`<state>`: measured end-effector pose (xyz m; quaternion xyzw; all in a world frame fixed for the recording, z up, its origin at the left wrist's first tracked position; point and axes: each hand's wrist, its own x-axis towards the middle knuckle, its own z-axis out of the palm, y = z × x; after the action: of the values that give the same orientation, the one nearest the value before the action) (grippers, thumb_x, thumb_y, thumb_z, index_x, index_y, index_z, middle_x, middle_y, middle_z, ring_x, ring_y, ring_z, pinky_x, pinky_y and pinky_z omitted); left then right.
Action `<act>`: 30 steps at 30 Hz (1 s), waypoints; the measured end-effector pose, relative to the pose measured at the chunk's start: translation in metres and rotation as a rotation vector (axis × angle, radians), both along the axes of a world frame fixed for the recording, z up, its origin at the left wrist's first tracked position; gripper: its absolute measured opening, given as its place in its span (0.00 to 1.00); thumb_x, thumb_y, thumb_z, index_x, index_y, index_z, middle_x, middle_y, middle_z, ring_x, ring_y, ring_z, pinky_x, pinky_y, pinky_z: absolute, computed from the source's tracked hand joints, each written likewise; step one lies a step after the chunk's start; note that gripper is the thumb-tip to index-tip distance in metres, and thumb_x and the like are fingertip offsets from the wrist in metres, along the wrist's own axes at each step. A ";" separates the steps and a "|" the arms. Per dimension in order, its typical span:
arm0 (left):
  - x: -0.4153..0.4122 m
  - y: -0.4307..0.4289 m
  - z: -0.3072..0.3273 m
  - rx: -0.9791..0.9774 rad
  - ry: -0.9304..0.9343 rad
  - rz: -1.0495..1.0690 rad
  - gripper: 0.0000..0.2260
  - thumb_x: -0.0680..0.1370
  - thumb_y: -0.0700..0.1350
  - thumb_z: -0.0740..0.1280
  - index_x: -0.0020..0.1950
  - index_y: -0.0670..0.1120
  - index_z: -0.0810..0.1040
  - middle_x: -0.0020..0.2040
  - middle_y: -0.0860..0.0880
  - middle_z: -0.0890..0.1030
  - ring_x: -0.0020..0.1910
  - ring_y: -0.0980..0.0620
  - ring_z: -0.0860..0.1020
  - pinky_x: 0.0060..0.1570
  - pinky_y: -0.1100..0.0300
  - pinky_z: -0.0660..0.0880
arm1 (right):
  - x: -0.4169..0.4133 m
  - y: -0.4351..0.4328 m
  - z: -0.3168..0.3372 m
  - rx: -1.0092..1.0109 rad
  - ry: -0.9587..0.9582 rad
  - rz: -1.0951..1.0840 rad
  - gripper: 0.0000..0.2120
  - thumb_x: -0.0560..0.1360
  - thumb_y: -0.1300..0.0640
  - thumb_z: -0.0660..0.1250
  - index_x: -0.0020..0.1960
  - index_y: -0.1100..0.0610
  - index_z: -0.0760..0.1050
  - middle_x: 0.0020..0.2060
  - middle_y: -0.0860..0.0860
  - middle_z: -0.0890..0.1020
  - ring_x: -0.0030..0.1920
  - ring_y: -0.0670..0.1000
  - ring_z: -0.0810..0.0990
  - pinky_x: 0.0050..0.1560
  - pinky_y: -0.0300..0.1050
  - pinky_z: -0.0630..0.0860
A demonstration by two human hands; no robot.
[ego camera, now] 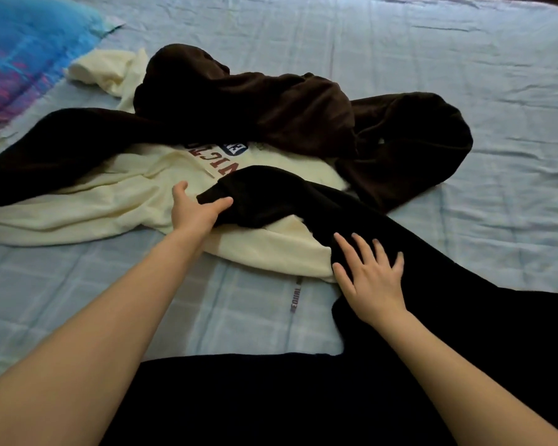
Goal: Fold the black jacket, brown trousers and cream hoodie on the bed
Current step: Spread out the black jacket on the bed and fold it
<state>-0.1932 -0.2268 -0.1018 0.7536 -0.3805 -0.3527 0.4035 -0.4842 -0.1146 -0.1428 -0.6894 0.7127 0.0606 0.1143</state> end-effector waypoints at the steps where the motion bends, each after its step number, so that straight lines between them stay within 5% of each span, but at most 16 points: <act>1: -0.005 0.004 0.008 -0.037 0.024 -0.005 0.39 0.68 0.47 0.79 0.74 0.50 0.62 0.66 0.44 0.74 0.60 0.50 0.74 0.58 0.61 0.70 | 0.000 -0.004 0.001 0.012 -0.014 0.001 0.29 0.80 0.36 0.42 0.79 0.38 0.46 0.79 0.48 0.57 0.78 0.58 0.54 0.73 0.70 0.49; 4: -0.035 0.029 0.048 -0.304 0.007 -0.162 0.32 0.67 0.42 0.78 0.67 0.56 0.69 0.58 0.53 0.77 0.57 0.51 0.79 0.54 0.59 0.78 | -0.007 -0.005 0.022 0.018 -0.265 -0.032 0.26 0.82 0.40 0.51 0.79 0.39 0.53 0.78 0.47 0.59 0.78 0.55 0.55 0.75 0.67 0.47; 6: -0.063 0.061 0.073 -0.514 -0.153 -0.363 0.33 0.66 0.38 0.77 0.66 0.56 0.70 0.58 0.55 0.75 0.56 0.55 0.78 0.54 0.61 0.77 | -0.012 0.005 0.059 -0.108 -0.691 -0.175 0.20 0.81 0.44 0.59 0.72 0.42 0.66 0.70 0.49 0.73 0.72 0.54 0.69 0.74 0.60 0.61; 9: -0.111 0.128 0.091 -0.749 -0.396 -0.769 0.28 0.72 0.34 0.71 0.70 0.49 0.72 0.59 0.49 0.72 0.52 0.58 0.74 0.54 0.71 0.70 | -0.023 0.029 0.120 -0.141 -1.297 -0.473 0.14 0.74 0.41 0.61 0.59 0.37 0.73 0.52 0.50 0.83 0.52 0.53 0.85 0.53 0.51 0.79; 11: -0.138 0.174 0.094 -0.871 -0.545 -1.061 0.20 0.78 0.36 0.62 0.70 0.46 0.74 0.59 0.43 0.75 0.48 0.49 0.78 0.50 0.63 0.75 | -0.041 0.050 0.144 -0.006 -1.522 -0.556 0.18 0.71 0.38 0.64 0.61 0.35 0.73 0.53 0.50 0.84 0.50 0.52 0.86 0.47 0.51 0.83; 14: -0.168 0.228 0.087 -0.965 -0.686 -1.320 0.19 0.80 0.38 0.60 0.70 0.47 0.75 0.57 0.40 0.79 0.44 0.46 0.80 0.45 0.55 0.77 | -0.069 0.089 0.156 0.005 -1.403 -0.489 0.27 0.72 0.51 0.73 0.67 0.36 0.69 0.51 0.52 0.86 0.50 0.51 0.86 0.47 0.44 0.82; 17: -0.183 0.267 0.074 -0.679 -0.419 -1.294 0.22 0.79 0.43 0.64 0.73 0.52 0.70 0.64 0.47 0.74 0.54 0.53 0.78 0.54 0.61 0.76 | -0.093 0.129 0.140 -0.083 -1.200 -0.468 0.32 0.73 0.69 0.70 0.66 0.38 0.72 0.46 0.54 0.85 0.44 0.52 0.86 0.41 0.39 0.80; 22: -0.199 0.280 0.042 -0.210 -0.054 -0.665 0.23 0.77 0.51 0.68 0.71 0.56 0.67 0.61 0.53 0.70 0.57 0.60 0.74 0.55 0.70 0.70 | -0.124 0.181 0.116 -0.097 -1.326 -0.547 0.28 0.74 0.71 0.67 0.62 0.41 0.77 0.47 0.56 0.86 0.48 0.56 0.86 0.46 0.48 0.82; 24: -0.210 0.279 0.040 0.102 0.299 -0.509 0.32 0.75 0.51 0.72 0.75 0.57 0.60 0.63 0.49 0.74 0.58 0.57 0.77 0.52 0.68 0.72 | -0.132 0.197 0.114 -0.058 -1.430 -0.592 0.27 0.75 0.71 0.67 0.63 0.43 0.77 0.49 0.56 0.86 0.50 0.57 0.86 0.46 0.50 0.82; 27: -0.228 0.295 0.044 0.145 0.609 -0.542 0.38 0.75 0.44 0.73 0.76 0.64 0.55 0.56 0.46 0.81 0.52 0.55 0.83 0.46 0.66 0.79 | -0.144 0.224 0.115 -0.017 -1.427 -0.587 0.27 0.75 0.72 0.66 0.63 0.43 0.78 0.52 0.56 0.85 0.53 0.57 0.85 0.49 0.52 0.82; 30: -0.250 0.332 0.052 0.052 0.633 -0.643 0.36 0.74 0.33 0.71 0.74 0.62 0.63 0.59 0.44 0.81 0.55 0.48 0.83 0.50 0.56 0.81 | -0.163 0.260 0.123 -0.043 -1.230 -0.481 0.28 0.74 0.71 0.69 0.61 0.41 0.79 0.56 0.40 0.83 0.59 0.38 0.79 0.59 0.39 0.77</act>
<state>-0.4429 0.1051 -0.0495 0.4619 -0.4441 -0.6830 0.3508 -0.6471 0.1457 -0.0199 -0.4221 0.6527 -0.3858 0.4970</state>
